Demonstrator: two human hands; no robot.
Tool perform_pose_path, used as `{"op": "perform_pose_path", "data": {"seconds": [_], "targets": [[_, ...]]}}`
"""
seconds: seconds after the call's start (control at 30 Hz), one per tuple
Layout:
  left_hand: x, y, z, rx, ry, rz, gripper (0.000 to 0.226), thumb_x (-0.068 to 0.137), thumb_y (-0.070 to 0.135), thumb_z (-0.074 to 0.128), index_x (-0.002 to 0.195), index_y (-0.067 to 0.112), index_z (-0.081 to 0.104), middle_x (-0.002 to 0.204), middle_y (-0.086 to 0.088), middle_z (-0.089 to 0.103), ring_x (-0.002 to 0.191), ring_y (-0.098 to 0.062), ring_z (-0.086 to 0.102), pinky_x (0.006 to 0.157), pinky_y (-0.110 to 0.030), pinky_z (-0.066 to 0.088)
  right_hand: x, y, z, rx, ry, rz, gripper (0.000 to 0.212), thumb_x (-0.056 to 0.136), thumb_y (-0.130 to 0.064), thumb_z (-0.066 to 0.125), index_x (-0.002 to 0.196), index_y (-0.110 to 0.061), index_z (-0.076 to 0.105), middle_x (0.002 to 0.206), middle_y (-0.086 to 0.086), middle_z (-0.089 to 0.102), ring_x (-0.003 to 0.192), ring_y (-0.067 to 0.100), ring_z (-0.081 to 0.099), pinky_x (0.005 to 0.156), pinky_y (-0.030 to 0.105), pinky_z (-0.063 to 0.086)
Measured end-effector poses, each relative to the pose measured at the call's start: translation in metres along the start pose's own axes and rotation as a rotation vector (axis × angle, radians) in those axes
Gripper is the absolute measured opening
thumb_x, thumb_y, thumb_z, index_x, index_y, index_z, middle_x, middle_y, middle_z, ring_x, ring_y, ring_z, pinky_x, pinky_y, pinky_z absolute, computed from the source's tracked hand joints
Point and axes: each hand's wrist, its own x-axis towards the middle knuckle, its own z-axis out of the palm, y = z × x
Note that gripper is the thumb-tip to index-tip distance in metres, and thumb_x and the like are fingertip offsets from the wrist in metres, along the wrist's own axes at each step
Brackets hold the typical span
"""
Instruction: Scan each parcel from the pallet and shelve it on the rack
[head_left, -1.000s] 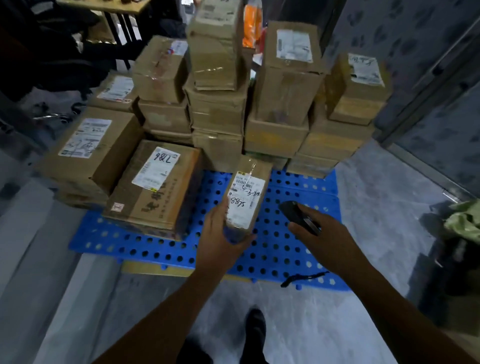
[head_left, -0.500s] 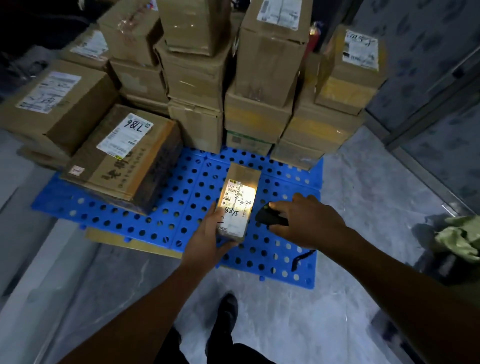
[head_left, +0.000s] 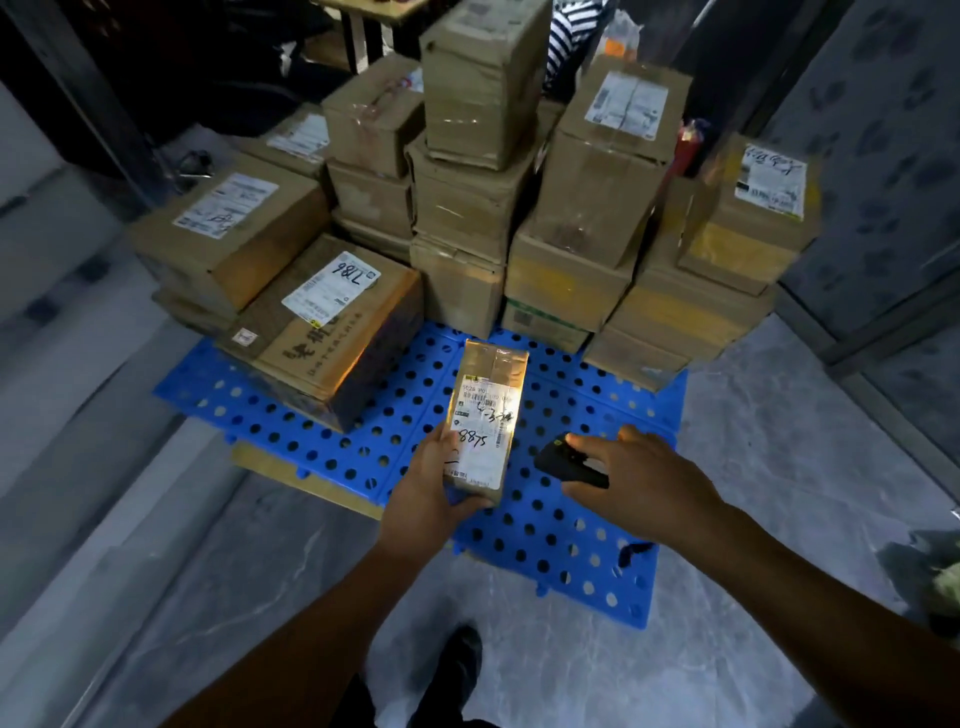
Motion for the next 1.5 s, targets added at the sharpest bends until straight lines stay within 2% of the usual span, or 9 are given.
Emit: {"op": "perform_pose_path", "data": {"seconds": [0.2,0.33,0.47,0.67,0.8,1.0,1.17,1.3,1.5], "targets": [[-0.004,0.023,-0.086,-0.079,0.149,0.036,0.091,0.065,0.055,0.086,0.14,0.034,0.037,0.14,0.014,0.049,0.119,0.012,0.043,0.085,0.005,0.038,0.021,-0.051,-0.009,0.391,0.086,-0.128,0.068,0.092,-0.061,0.055,0.154,-0.043,0.03,0.128,0.001,0.057,0.073,0.011,0.058,0.062,0.026,0.046],[0.001,0.034,-0.166,-0.038,0.305,0.096,0.092,0.065,0.061,0.084,0.139,0.038,0.035,0.136,0.019,0.048,0.112,0.017,0.047,0.084,0.004,0.038,0.039,-0.129,-0.031,0.538,0.192,-0.283,0.069,0.091,-0.061,0.057,0.153,-0.042,0.033,0.15,-0.011,0.045,0.129,0.013,0.051,0.098,0.029,0.047],[0.004,0.037,-0.257,-0.04,0.506,0.165,0.087,0.067,0.062,0.086,0.138,0.043,0.041,0.136,0.023,0.051,0.123,0.012,0.05,0.092,-0.002,0.04,0.053,-0.218,-0.065,0.681,0.273,-0.469,0.07,0.084,-0.069,0.052,0.149,-0.046,0.038,0.126,-0.037,0.046,0.115,-0.011,0.048,0.083,0.007,0.04],[-0.006,0.037,-0.401,0.029,0.803,0.243,0.09,0.068,0.054,0.09,0.134,0.062,0.03,0.139,0.027,0.045,0.128,0.004,0.051,0.099,-0.01,0.044,0.064,-0.367,-0.12,0.637,0.465,-0.695,0.061,0.089,-0.063,0.056,0.144,-0.061,0.032,0.124,-0.012,0.052,0.109,0.007,0.054,0.076,0.023,0.049],[-0.017,0.028,-0.475,0.058,0.961,0.259,0.092,0.072,0.039,0.091,0.14,0.049,0.029,0.136,0.04,0.04,0.126,0.014,0.048,0.096,-0.005,0.043,0.067,-0.461,-0.154,0.641,0.465,-0.853,0.063,0.087,-0.065,0.056,0.146,-0.056,0.036,0.14,-0.002,0.053,0.124,0.018,0.053,0.086,0.034,0.051],[-0.004,0.023,-0.542,0.167,1.143,0.188,0.085,0.082,0.041,0.082,0.146,0.036,0.027,0.146,0.011,0.039,0.134,-0.01,0.048,0.104,-0.042,0.053,0.086,-0.556,-0.19,0.625,0.431,-0.973,0.068,0.084,-0.071,0.055,0.147,-0.048,0.041,0.146,-0.001,0.049,0.132,0.02,0.047,0.098,0.032,0.042],[0.034,0.008,-0.557,0.238,1.284,0.161,0.097,0.086,0.034,0.082,0.158,0.034,0.015,0.165,-0.005,0.024,0.152,-0.017,0.027,0.119,-0.048,0.038,0.116,-0.598,-0.208,0.643,0.391,-1.031,0.071,0.085,-0.07,0.058,0.148,-0.042,0.042,0.149,-0.001,0.049,0.136,0.021,0.045,0.108,0.038,0.041],[0.063,-0.001,-0.565,0.561,1.413,0.072,0.087,0.096,0.043,0.07,0.162,0.029,0.014,0.171,-0.007,0.002,0.158,-0.023,0.009,0.122,-0.044,0.024,0.138,-0.624,-0.223,0.625,0.313,-1.099,0.061,0.087,-0.068,0.057,0.142,-0.047,0.047,0.142,-0.004,0.056,0.13,0.022,0.051,0.096,0.036,0.045],[0.093,-0.025,-0.588,1.082,1.393,-0.059,0.069,0.102,0.05,0.058,0.158,0.018,0.035,0.168,-0.016,0.016,0.156,-0.045,0.01,0.123,-0.058,0.017,0.172,-0.661,-0.24,0.635,0.193,-1.236,0.05,0.088,-0.066,0.058,0.136,-0.053,0.05,0.135,-0.015,0.06,0.125,0.016,0.055,0.093,0.034,0.046]]}}
